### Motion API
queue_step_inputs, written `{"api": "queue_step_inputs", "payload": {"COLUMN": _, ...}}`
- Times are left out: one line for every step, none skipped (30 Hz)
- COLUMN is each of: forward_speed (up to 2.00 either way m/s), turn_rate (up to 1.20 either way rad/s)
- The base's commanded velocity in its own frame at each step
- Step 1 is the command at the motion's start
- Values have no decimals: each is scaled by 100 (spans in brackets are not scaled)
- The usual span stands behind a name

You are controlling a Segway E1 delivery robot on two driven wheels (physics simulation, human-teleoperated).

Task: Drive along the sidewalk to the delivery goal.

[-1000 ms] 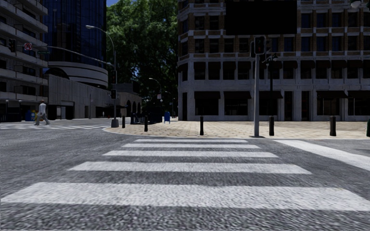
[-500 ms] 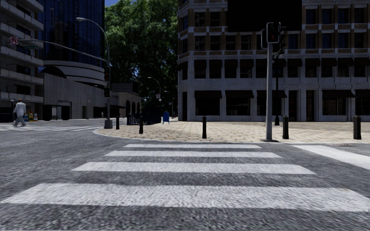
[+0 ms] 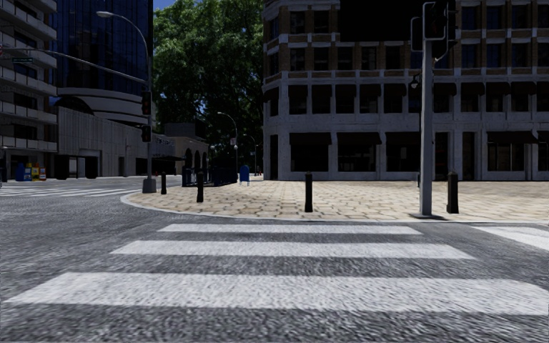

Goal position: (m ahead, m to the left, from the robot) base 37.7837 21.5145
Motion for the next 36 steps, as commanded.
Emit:
{"api": "queue_step_inputs", "payload": {"forward_speed": 200, "turn_rate": 0}}
{"api": "queue_step_inputs", "payload": {"forward_speed": 200, "turn_rate": 0}}
{"api": "queue_step_inputs", "payload": {"forward_speed": 200, "turn_rate": 0}}
{"api": "queue_step_inputs", "payload": {"forward_speed": 200, "turn_rate": 0}}
{"api": "queue_step_inputs", "payload": {"forward_speed": 200, "turn_rate": 0}}
{"api": "queue_step_inputs", "payload": {"forward_speed": 200, "turn_rate": 0}}
{"api": "queue_step_inputs", "payload": {"forward_speed": 200, "turn_rate": 0}}
{"api": "queue_step_inputs", "payload": {"forward_speed": 200, "turn_rate": 0}}
{"api": "queue_step_inputs", "payload": {"forward_speed": 200, "turn_rate": 0}}
{"api": "queue_step_inputs", "payload": {"forward_speed": 200, "turn_rate": 0}}
{"api": "queue_step_inputs", "payload": {"forward_speed": 200, "turn_rate": 0}}
{"api": "queue_step_inputs", "payload": {"forward_speed": 200, "turn_rate": 0}}
{"api": "queue_step_inputs", "payload": {"forward_speed": 200, "turn_rate": 0}}
{"api": "queue_step_inputs", "payload": {"forward_speed": 200, "turn_rate": 0}}
{"api": "queue_step_inputs", "payload": {"forward_speed": 200, "turn_rate": 0}}
{"api": "queue_step_inputs", "payload": {"forward_speed": 200, "turn_rate": 0}}
{"api": "queue_step_inputs", "payload": {"forward_speed": 200, "turn_rate": 0}}
{"api": "queue_step_inputs", "payload": {"forward_speed": 199, "turn_rate": 0}}
{"api": "queue_step_inputs", "payload": {"forward_speed": 199, "turn_rate": 0}}
{"api": "queue_step_inputs", "payload": {"forward_speed": 198, "turn_rate": 0}}
{"api": "queue_step_inputs", "payload": {"forward_speed": 196, "turn_rate": 0}}
{"api": "queue_step_inputs", "payload": {"forward_speed": 194, "turn_rate": 0}}
{"api": "queue_step_inputs", "payload": {"forward_speed": 192, "turn_rate": 0}}
{"api": "queue_step_inputs", "payload": {"forward_speed": 190, "turn_rate": 0}}
{"api": "queue_step_inputs", "payload": {"forward_speed": 189, "turn_rate": 0}}
{"api": "queue_step_inputs", "payload": {"forward_speed": 188, "turn_rate": 0}}
{"api": "queue_step_inputs", "payload": {"forward_speed": 187, "turn_rate": 0}}
{"api": "queue_step_inputs", "payload": {"forward_speed": 185, "turn_rate": 0}}
{"api": "queue_step_inputs", "payload": {"forward_speed": 185, "turn_rate": 0}}
{"api": "queue_step_inputs", "payload": {"forward_speed": 184, "turn_rate": 0}}
{"api": "queue_step_inputs", "payload": {"forward_speed": 183, "turn_rate": 0}}
{"api": "queue_step_inputs", "payload": {"forward_speed": 181, "turn_rate": 0}}
{"api": "queue_step_inputs", "payload": {"forward_speed": 180, "turn_rate": 0}}
{"api": "queue_step_inputs", "payload": {"forward_speed": 180, "turn_rate": 0}}
{"api": "queue_step_inputs", "payload": {"forward_speed": 179, "turn_rate": 0}}
{"api": "queue_step_inputs", "payload": {"forward_speed": 179, "turn_rate": 0}}
